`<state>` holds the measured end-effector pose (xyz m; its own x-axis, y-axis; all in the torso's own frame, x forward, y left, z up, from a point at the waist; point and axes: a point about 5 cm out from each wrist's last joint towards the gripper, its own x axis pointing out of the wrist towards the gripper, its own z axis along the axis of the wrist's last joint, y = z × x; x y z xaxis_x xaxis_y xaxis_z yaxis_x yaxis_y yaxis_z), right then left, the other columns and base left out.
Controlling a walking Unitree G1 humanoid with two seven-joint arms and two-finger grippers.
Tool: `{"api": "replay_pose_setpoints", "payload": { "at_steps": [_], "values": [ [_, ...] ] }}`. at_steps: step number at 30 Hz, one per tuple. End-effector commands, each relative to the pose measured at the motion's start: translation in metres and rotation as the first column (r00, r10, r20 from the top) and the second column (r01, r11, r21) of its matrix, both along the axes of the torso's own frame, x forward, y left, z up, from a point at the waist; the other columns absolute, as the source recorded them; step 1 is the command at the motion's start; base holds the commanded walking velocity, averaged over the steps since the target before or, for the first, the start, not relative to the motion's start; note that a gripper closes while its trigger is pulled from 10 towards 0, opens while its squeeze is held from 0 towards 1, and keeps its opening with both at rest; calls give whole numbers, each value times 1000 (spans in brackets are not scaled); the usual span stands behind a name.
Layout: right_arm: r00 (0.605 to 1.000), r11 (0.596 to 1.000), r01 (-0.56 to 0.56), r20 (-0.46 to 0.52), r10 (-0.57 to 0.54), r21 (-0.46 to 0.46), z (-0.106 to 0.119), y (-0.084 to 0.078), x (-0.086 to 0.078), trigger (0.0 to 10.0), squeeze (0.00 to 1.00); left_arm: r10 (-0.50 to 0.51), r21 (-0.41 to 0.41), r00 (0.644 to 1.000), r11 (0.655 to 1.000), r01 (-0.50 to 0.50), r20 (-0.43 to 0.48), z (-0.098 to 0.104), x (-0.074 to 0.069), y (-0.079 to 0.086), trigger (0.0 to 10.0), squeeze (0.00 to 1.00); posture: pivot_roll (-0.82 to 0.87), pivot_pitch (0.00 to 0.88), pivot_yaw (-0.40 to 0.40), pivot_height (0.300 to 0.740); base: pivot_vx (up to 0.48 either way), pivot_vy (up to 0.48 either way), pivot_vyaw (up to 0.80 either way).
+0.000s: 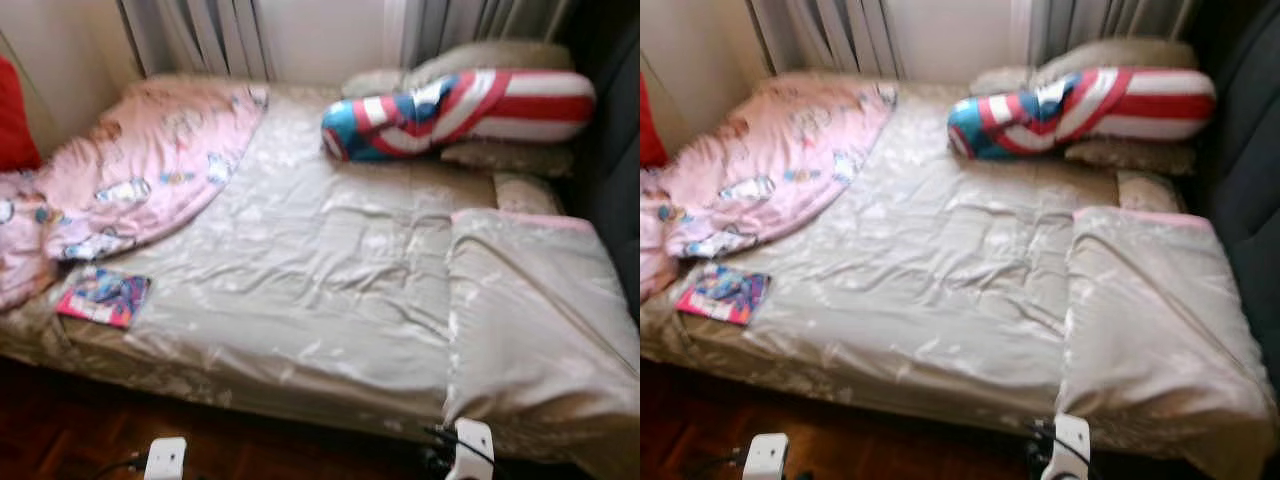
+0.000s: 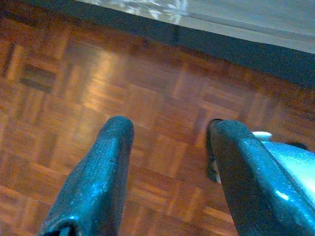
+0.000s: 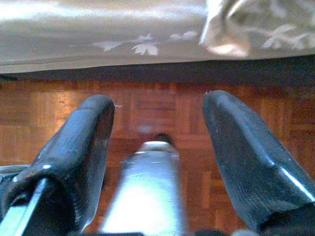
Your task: Clean up the room
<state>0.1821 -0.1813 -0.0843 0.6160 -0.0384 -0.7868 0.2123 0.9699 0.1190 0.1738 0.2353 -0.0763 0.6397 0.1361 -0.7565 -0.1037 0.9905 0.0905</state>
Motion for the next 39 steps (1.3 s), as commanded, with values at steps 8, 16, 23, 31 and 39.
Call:
{"api": "replay_pose_setpoints", "payload": {
  "at_steps": [8,16,23,31,39],
  "values": [
    [999,1000,22,-26,-22,-8,-3,-6,-8,10000,0,8,-17,1000,1000,-9,-19,-3,-4,-5,10000,0,27,132,16,740,0,480,0],
    [999,1000,22,-26,-22,-8,-3,-6,-8,10000,0,8,-17,1000,1000,-9,-19,-3,-4,-5,10000,0,27,132,16,740,0,480,0],
    [999,1000,22,-26,-22,-8,-3,-6,-8,10000,0,8,-17,1000,1000,-9,-19,-3,-4,-5,10000,0,27,132,16,740,0,480,0],
    [999,1000,22,-26,-22,-8,-3,-6,-8,10000,0,8,-17,1000,1000,-9,-19,-3,-4,-5,10000,0,27,132,16,740,0,480,0],
    [999,1000,-6,-41,5,-6,-4,-4,-9,10000,0,31,-20,1000,999,-31,0,-3,-4,-3,10000,0,40,144,3,740,0,480,0]
  ]
}}
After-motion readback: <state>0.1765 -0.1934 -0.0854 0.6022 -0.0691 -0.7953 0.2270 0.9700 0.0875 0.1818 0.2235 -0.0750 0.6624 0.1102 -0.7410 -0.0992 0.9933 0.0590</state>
